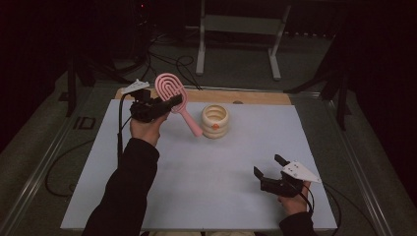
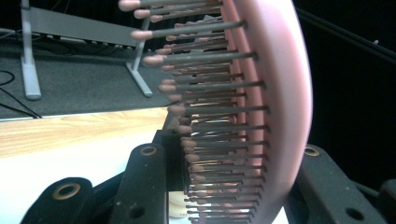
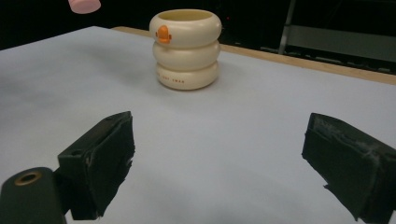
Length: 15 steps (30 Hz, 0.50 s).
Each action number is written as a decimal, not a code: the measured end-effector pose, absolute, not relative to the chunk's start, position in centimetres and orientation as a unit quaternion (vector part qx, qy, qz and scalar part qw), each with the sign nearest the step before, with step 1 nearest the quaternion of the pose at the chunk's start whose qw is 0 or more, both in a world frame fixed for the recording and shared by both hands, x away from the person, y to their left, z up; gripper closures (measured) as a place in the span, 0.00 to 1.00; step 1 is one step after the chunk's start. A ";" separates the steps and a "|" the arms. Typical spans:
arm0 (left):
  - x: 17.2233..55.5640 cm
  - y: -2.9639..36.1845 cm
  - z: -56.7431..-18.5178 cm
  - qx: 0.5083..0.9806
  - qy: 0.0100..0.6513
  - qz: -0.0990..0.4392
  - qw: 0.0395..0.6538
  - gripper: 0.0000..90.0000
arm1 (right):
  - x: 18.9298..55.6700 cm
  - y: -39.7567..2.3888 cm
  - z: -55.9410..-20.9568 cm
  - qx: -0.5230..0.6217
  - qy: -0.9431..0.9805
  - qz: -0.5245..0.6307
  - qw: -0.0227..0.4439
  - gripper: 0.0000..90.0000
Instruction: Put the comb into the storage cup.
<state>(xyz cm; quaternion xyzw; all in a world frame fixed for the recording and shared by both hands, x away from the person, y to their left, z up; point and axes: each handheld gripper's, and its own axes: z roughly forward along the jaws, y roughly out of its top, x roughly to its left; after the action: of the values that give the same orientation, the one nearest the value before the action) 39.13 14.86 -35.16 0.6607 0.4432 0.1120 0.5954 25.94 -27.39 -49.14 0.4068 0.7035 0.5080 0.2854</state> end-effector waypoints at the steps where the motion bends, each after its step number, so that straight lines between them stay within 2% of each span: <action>1: 39.2 14.8 -35.0 0.661 0.443 0.113 0.595 0.71 | 26.0 -27.4 -49.1 0.407 0.703 0.508 0.286 0.10; 15: 39.8 14.2 -34.5 0.661 0.443 0.119 0.593 0.71 | 25.9 -27.4 -49.2 0.407 0.703 0.508 0.286 0.10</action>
<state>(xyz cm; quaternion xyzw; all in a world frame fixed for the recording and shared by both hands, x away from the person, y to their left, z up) 39.81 14.16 -34.54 0.6614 0.4432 0.1190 0.5933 25.94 -27.36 -49.17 0.4072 0.7034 0.5076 0.2861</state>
